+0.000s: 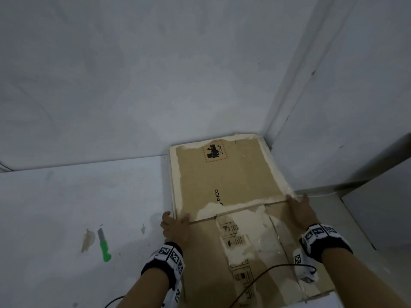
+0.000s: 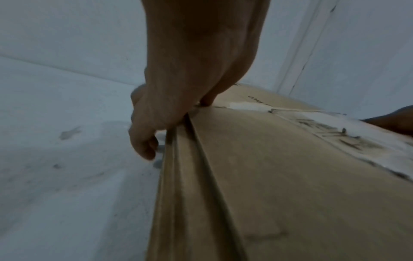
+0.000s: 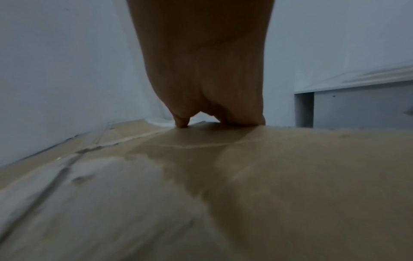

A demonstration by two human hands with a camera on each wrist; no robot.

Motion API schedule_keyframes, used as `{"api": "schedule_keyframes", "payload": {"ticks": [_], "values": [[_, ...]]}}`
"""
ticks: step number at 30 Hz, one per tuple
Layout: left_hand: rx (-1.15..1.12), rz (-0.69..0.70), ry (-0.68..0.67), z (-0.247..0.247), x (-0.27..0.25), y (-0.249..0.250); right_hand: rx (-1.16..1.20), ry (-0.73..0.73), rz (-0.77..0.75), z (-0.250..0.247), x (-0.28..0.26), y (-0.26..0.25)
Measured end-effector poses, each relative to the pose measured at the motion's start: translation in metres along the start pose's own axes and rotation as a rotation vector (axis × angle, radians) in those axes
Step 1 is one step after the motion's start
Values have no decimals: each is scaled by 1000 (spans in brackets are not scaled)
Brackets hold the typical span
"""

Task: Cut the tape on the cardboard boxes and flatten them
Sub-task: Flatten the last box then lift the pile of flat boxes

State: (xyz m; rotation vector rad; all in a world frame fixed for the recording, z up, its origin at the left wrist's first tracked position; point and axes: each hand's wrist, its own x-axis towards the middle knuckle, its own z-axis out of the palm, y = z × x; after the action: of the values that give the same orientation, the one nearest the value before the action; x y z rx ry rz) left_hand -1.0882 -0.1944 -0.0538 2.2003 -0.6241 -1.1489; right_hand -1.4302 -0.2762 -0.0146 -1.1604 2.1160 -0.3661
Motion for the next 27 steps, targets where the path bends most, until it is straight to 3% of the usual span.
{"api": "schedule_keyframes", "payload": {"ticks": [2, 5, 8, 12, 16, 20, 23, 27], "values": [[64, -95, -74, -3, 8, -1, 27, -55, 55, 2, 7, 2], [-104, -154, -178, -7, 14, 0, 17, -145, 75, 3, 19, 5], [-85, -136, -226, -11, 16, 1, 25, -190, 83, -1, 12, -3], [-41, -124, -301, -16, 27, -6, 86, -271, 125, 1, 37, 24], [-32, -174, -350, -21, 75, -51, 176, -373, 180, -12, -11, -8], [-21, -220, -454, -74, 14, -8, 79, -463, 297, -12, -36, 7], [-93, -236, -463, -93, 7, -3, 131, -500, 294, -6, -41, 15], [0, -183, -370, -73, 71, -35, 309, -397, 204, 6, -40, -4]]}}
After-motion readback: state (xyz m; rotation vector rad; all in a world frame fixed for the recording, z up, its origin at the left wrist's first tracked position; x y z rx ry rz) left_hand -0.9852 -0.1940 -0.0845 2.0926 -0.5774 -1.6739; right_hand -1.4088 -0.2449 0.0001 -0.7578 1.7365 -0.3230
